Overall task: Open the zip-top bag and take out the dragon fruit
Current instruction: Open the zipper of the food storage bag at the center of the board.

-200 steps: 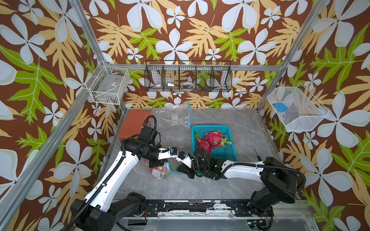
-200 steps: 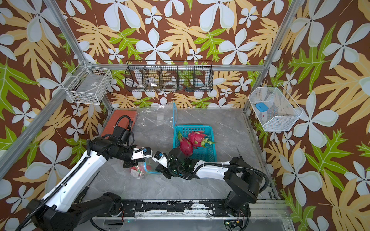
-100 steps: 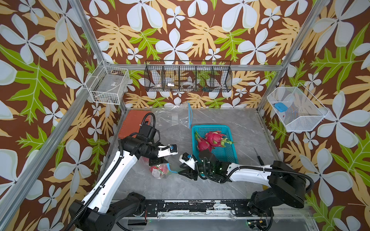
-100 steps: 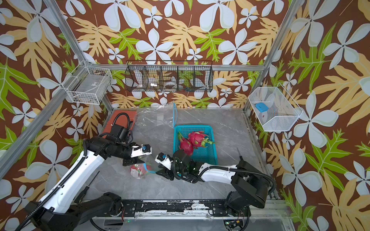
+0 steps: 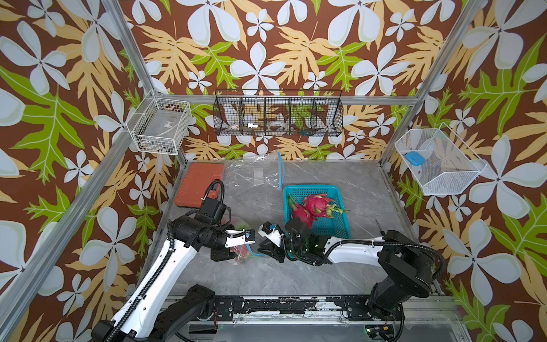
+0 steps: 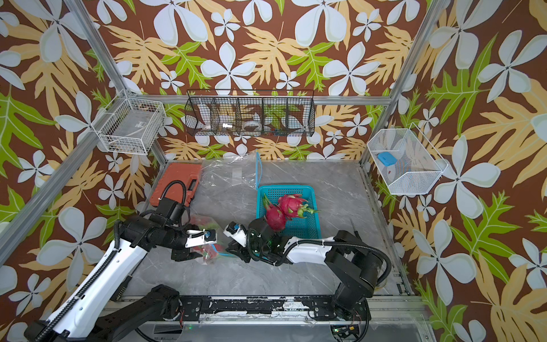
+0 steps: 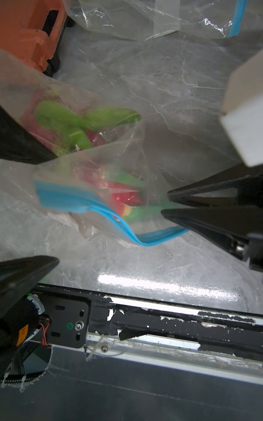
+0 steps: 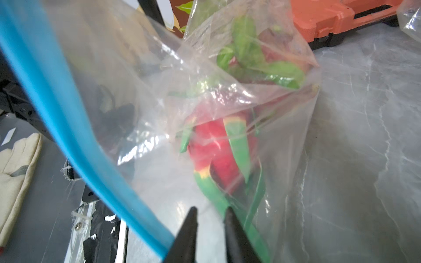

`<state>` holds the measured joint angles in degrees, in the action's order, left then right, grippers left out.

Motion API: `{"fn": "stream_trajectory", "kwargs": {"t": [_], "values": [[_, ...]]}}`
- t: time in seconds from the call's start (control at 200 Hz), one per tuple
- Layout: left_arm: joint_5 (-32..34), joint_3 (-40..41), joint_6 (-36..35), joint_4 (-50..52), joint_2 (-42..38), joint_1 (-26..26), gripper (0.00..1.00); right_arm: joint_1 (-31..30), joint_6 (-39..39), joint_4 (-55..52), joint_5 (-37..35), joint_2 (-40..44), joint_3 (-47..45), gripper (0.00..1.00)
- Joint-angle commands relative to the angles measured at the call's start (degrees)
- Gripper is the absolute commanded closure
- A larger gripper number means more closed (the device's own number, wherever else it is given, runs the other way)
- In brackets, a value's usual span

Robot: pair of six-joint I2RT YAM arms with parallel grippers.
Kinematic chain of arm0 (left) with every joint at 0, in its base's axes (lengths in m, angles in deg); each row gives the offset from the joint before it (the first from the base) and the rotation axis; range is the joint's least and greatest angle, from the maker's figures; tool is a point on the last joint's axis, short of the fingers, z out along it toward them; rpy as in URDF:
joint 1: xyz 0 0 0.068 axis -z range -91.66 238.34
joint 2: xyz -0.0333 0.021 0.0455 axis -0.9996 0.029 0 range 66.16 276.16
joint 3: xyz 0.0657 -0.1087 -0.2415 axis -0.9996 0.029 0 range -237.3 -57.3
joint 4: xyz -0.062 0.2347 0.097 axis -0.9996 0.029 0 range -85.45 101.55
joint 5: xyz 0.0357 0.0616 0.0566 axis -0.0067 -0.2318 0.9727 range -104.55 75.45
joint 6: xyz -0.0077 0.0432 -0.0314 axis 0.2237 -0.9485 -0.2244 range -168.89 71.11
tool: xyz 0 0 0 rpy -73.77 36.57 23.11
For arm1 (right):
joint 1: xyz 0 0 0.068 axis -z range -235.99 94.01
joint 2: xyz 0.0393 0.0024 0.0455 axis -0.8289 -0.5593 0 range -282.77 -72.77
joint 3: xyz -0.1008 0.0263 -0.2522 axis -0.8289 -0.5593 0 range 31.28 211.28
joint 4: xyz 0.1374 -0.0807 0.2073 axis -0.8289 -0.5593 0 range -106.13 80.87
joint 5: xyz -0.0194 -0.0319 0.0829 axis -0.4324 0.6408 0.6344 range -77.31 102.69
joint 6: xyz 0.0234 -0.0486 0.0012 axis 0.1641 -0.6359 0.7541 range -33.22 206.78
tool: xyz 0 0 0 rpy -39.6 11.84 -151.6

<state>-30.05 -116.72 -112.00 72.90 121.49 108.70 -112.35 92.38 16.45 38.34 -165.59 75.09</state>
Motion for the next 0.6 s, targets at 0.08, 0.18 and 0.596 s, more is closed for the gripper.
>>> {"fn": "stream_trajectory", "kwargs": {"t": [0.08,0.18,0.596], "values": [[-4.47,6.32,1.2,-12.78,-4.56,0.16,0.39,-0.15,-2.09,0.41,-1.26,6.93,-4.28,0.6],[-5.05,6.61,0.86,-17.42,-4.53,2.42,0.38,-0.27,-1.83,-0.33,-0.7,7.5,-4.92,0.6],[-2.47,10.81,-5.55,-19.16,0.12,9.96,0.95,0.58,1.07,2.22,0.49,0.71,-0.28,0.97]]}}
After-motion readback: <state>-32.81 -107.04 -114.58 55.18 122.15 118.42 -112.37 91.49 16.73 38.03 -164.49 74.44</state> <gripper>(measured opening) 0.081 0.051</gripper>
